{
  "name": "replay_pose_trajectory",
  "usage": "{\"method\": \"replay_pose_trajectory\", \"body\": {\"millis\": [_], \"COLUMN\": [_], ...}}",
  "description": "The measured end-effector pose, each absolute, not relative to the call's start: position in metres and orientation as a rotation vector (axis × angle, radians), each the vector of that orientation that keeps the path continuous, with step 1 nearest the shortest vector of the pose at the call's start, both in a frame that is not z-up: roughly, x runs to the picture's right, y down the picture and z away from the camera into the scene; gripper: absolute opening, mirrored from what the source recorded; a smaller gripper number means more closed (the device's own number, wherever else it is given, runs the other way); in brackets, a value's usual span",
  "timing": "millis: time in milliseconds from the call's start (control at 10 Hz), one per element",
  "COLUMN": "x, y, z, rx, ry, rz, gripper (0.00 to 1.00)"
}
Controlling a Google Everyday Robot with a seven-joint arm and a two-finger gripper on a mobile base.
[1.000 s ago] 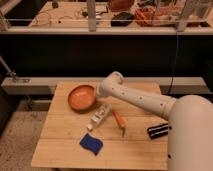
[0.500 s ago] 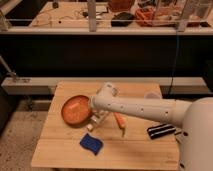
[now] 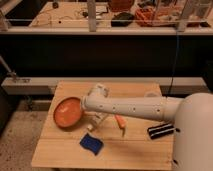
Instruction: Drag the ceramic bowl in a circle
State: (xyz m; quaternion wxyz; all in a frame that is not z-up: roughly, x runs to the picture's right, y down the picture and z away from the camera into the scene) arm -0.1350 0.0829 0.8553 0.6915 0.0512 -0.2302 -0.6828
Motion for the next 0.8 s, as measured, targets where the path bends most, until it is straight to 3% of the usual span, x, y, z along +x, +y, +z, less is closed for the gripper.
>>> {"method": "replay_pose_trajectory", "body": {"millis": [500,800], "x": [-0.149,-0.129], "y": [0.003,-0.019], "z": [0.916,0.941], "rx": [0.164,0.151], "ry": [-0.524,-0.507], "rz": [-1.537,-1.478], "gripper": [0.00,0.00]}}
